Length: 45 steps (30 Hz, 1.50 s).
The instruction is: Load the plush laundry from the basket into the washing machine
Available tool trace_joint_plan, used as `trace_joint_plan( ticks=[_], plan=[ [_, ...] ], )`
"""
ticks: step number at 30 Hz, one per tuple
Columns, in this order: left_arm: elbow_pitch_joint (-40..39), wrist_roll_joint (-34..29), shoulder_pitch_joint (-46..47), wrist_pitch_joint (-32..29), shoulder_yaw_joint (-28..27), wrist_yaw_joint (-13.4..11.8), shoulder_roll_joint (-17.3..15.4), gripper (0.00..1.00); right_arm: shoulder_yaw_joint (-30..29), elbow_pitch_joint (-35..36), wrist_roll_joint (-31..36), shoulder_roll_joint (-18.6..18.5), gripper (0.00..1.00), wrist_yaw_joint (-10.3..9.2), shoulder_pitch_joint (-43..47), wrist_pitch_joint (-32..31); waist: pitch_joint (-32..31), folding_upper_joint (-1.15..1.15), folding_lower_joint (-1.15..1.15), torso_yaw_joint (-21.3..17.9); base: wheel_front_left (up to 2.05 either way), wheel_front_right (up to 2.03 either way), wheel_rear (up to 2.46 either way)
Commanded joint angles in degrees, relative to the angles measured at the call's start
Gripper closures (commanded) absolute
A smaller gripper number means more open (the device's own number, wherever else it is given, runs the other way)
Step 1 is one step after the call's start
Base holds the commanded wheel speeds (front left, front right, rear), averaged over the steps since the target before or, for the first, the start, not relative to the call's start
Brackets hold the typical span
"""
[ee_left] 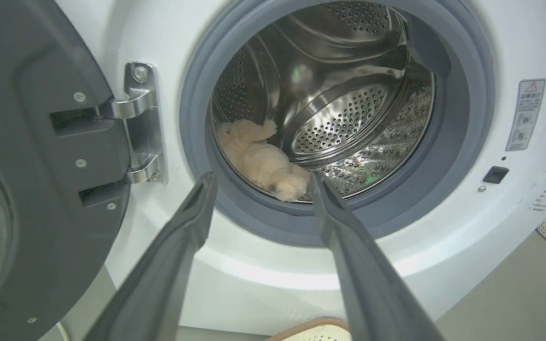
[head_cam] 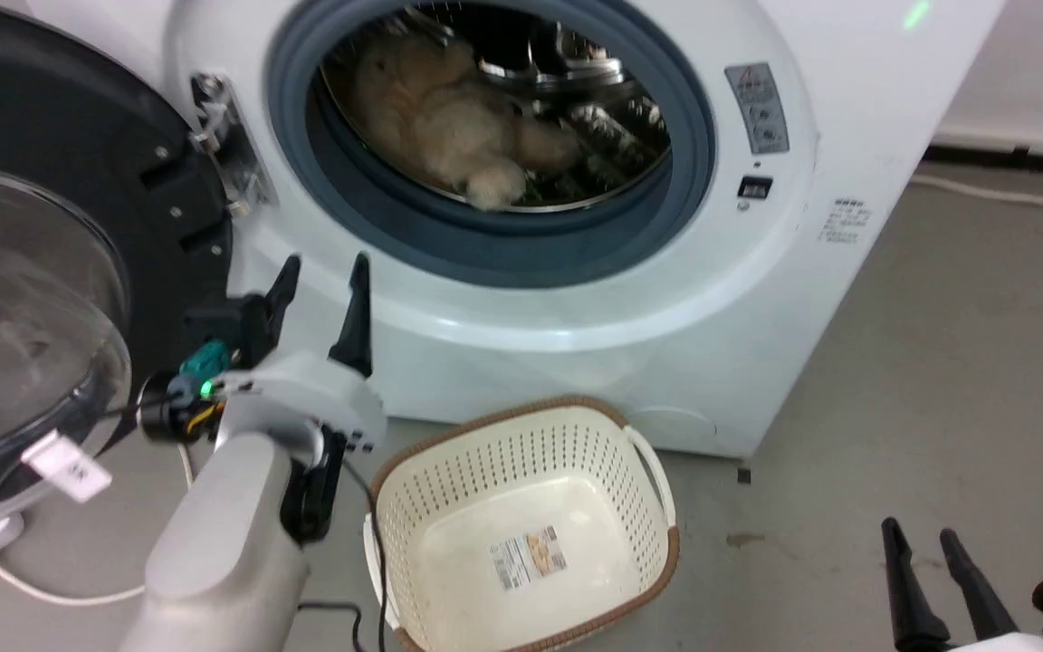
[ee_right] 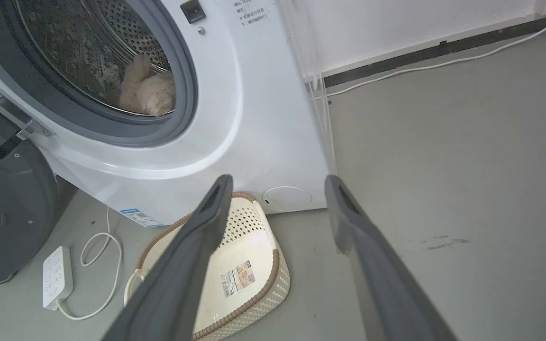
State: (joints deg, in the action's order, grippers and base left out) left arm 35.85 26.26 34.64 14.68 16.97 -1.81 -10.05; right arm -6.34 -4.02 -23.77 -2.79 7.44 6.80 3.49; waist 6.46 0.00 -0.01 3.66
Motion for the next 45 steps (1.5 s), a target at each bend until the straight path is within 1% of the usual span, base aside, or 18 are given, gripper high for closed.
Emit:
trace_joint_plan(
  ticks=[1, 7, 10, 14, 15, 16, 17, 19, 20, 21, 22, 27, 34, 37, 42, 45],
  plan=[
    [-1.2, 0.2, -2.5, 0.3, -0.5, -0.4, -0.6, 0.00, 0.4, -0.3, -0.1, -0.1, 0.00, 0.05, 1.0, 0.5, -2.3, 0.00, 0.01, 0.3, 0.00, 0.00, 0.00],
    [-6.4, 0.8, -10.2, 0.2, -1.1, -1.7, -2.1, 0.00, 1.7, -0.4, 1.1, -0.1, 0.00, 0.05, 2.4, 1.1, -6.0, 0.00, 0.01, 0.3, 0.00, 0.00, 0.00],
    [-8.8, 1.3, -14.0, -0.5, -1.7, -2.9, -2.9, 0.00, 2.2, -0.2, 1.9, -0.1, 0.00, 0.05, 3.2, 1.3, -7.3, 0.00, 0.01, 0.1, 0.00, 0.00, 0.00],
    [-12.9, 1.6, -18.5, -1.6, -2.2, -4.5, -4.1, 0.00, 2.7, 0.5, 3.8, -0.1, 0.00, 0.05, 3.9, 1.5, -8.2, 0.00, 0.01, -0.2, 0.00, 0.00, 0.00],
    [-12.9, 1.6, -18.5, -1.6, -2.2, -4.5, -4.1, 0.00, 2.7, 0.5, 3.8, -0.1, 0.00, 0.05, 3.9, 1.5, -8.2, 0.00, 0.01, -0.2, 0.00, 0.00, 0.00],
    [-15.0, 1.8, -20.7, -2.2, -2.5, -5.6, -4.6, 0.00, 2.8, 0.8, 5.0, -0.1, 0.00, 0.05, 4.2, 1.6, -8.7, 0.00, 0.01, -0.3, 0.00, 0.00, 0.00],
    [-15.0, 1.8, -20.7, -2.2, -2.5, -5.6, -4.6, 0.00, 2.8, 0.8, 5.0, -0.1, 0.00, 0.05, 4.2, 1.6, -8.7, 0.00, 0.01, -0.3, 0.00, 0.00, 0.00],
    [-18.3, 1.8, -23.9, -3.0, -2.9, -7.0, -5.4, 0.00, 2.8, 1.6, 6.8, -0.1, 0.00, 0.05, 4.6, 1.6, -9.2, 0.00, 0.01, -0.6, 0.00, 0.00, 0.00],
    [-18.3, 1.8, -23.9, -3.0, -2.9, -7.0, -5.4, 0.00, 2.8, 1.6, 6.8, -0.1, 0.00, 0.05, 4.6, 1.6, -9.2, 0.00, 0.01, -0.6, 0.00, 0.00, 0.00],
    [-20.7, 1.7, -26.1, -3.5, -3.0, -7.9, -5.9, 0.00, 2.8, 2.2, 7.8, -0.1, 0.00, 0.05, 4.8, 1.5, -9.4, 0.00, 0.01, -0.7, 0.00, 0.00, 0.00],
    [-20.7, 1.7, -26.1, -3.5, -3.0, -7.9, -5.9, 0.00, 2.8, 2.2, 7.8, -0.1, 0.00, 0.05, 4.8, 1.5, -9.4, 0.00, 0.01, -0.7, 0.00, 0.00, 0.00],
    [-25.9, 1.6, -31.0, -4.8, -2.9, -9.4, -7.0, 0.00, 2.2, 3.6, 10.0, -0.1, 0.00, 0.05, 5.8, 1.1, -10.2, 0.00, 0.01, -0.7, 0.00, 0.00, 0.00],
    [-31.7, 1.7, -35.3, -6.6, -2.2, -9.4, -8.7, 0.00, 1.2, 5.6, 12.0, -0.1, 0.00, 0.05, 7.0, 0.9, -10.8, 0.00, 0.01, -0.7, 0.00, 0.00, 0.00],
    [-32.9, 1.4, -36.1, -7.2, -1.5, -9.0, -9.5, 0.00, 1.1, 6.3, 12.7, -0.1, 0.00, 0.05, 7.4, 0.9, -10.8, 0.00, 0.01, -0.6, 0.00, 0.00, 0.00],
    [-34.4, 1.1, -37.4, -7.7, -0.7, -9.0, -10.0, 0.00, 1.1, 7.4, 13.7, -0.1, 0.00, 0.05, 7.9, 1.1, -10.9, 0.00, 0.01, -0.5, 0.00, 0.00, 0.00],
    [-35.2, 1.4, -37.8, -7.7, -0.1, -8.1, -10.3, 0.00, 1.0, 7.8, 13.8, -0.1, 0.00, 0.05, 8.2, 1.1, -11.0, 0.00, 0.01, -0.3, 0.00, 0.00, 0.00]
  ],
)
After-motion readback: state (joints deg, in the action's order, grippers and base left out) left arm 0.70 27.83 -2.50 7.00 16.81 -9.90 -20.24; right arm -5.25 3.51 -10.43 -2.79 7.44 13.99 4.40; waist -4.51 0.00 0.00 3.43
